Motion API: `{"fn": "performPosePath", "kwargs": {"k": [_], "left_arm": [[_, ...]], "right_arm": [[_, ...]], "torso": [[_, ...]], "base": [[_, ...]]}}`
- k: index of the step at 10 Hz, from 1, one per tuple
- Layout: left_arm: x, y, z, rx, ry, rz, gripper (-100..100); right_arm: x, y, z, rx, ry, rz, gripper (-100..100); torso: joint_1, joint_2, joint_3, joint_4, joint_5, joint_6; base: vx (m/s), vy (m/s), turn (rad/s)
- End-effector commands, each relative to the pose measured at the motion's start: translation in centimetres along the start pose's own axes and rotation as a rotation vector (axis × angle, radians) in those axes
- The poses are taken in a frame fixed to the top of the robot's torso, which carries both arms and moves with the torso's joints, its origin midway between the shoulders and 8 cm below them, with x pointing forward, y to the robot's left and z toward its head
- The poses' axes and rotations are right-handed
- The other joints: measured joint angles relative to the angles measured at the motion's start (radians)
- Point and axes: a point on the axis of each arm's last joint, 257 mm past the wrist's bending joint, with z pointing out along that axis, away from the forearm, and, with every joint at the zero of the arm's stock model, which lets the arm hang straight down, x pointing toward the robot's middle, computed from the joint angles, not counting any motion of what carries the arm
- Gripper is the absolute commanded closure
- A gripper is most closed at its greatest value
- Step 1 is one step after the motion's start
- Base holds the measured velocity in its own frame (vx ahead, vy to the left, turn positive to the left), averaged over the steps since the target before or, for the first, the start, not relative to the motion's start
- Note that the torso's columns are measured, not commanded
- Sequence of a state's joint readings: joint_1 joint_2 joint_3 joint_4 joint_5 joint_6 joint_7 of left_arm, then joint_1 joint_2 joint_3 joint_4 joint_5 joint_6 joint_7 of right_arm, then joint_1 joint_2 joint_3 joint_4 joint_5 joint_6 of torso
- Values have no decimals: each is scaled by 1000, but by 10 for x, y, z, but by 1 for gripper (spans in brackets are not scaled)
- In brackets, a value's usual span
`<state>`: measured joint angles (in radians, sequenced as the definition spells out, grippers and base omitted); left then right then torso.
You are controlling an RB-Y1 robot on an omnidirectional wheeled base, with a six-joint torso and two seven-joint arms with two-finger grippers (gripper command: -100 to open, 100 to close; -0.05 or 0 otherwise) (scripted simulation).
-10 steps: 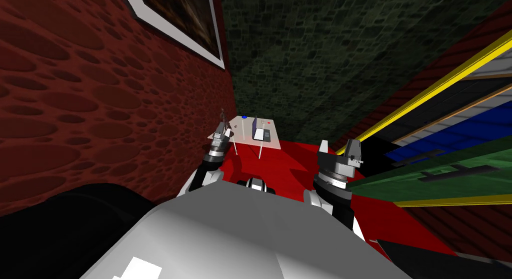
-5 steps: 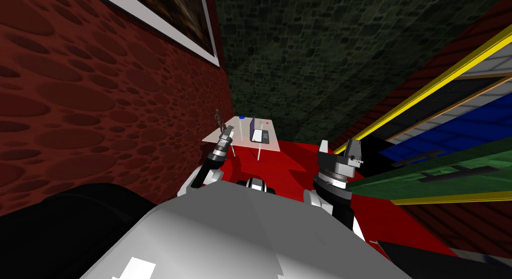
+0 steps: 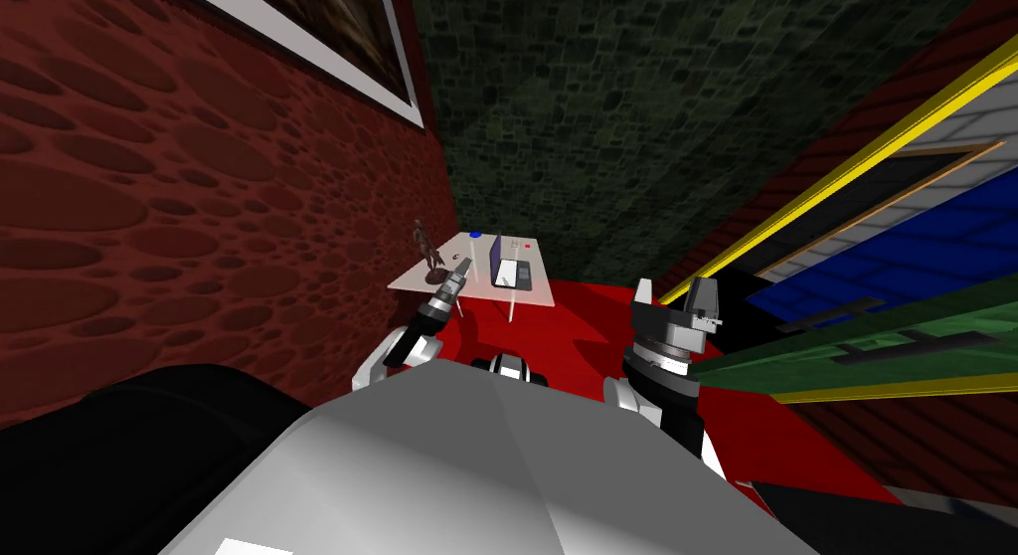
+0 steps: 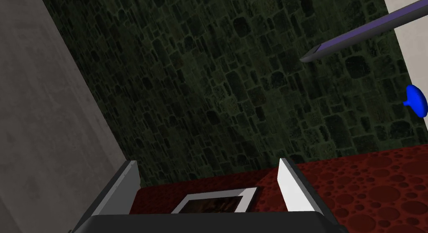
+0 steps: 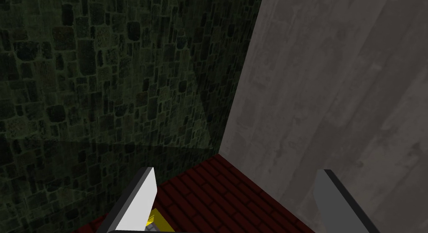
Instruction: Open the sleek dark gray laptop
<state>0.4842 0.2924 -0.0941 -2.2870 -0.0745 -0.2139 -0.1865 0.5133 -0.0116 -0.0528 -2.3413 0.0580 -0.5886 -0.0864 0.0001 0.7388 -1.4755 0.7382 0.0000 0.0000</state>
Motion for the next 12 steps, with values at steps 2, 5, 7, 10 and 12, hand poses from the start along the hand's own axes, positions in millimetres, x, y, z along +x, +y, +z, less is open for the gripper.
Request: {"fn": "performPosePath", "kwargs": {"k": [2,5,7,10,12], "left_arm": [[19,35,-6,-92,103,111,-100],[27,60,-11,-153,170,195,-100],[30,81,-16,-203,219,263,-100],[32,106,-23,-262,275,349,-100],[30,122,-29,-298,309,407,-100]], "right_arm": [[0,0,0,0,0,0,0],[0,0,0,0,0,0,0],[0,0,0,0,0,0,0],[0,0,0,0,0,0,0],[0,0,0,0,0,0,0]], "torso": [[1,-1,-1,0,0,0],[0,-1,-1,0,0,0],[0,-1,0,0,0,0],[-1,0,0,0,0,0],[0,0,0,0,0,0]], "base": [[123,6,-72],[125,5,-69],[125,9,-77],[107,8,-58],[97,1,-50]]}}
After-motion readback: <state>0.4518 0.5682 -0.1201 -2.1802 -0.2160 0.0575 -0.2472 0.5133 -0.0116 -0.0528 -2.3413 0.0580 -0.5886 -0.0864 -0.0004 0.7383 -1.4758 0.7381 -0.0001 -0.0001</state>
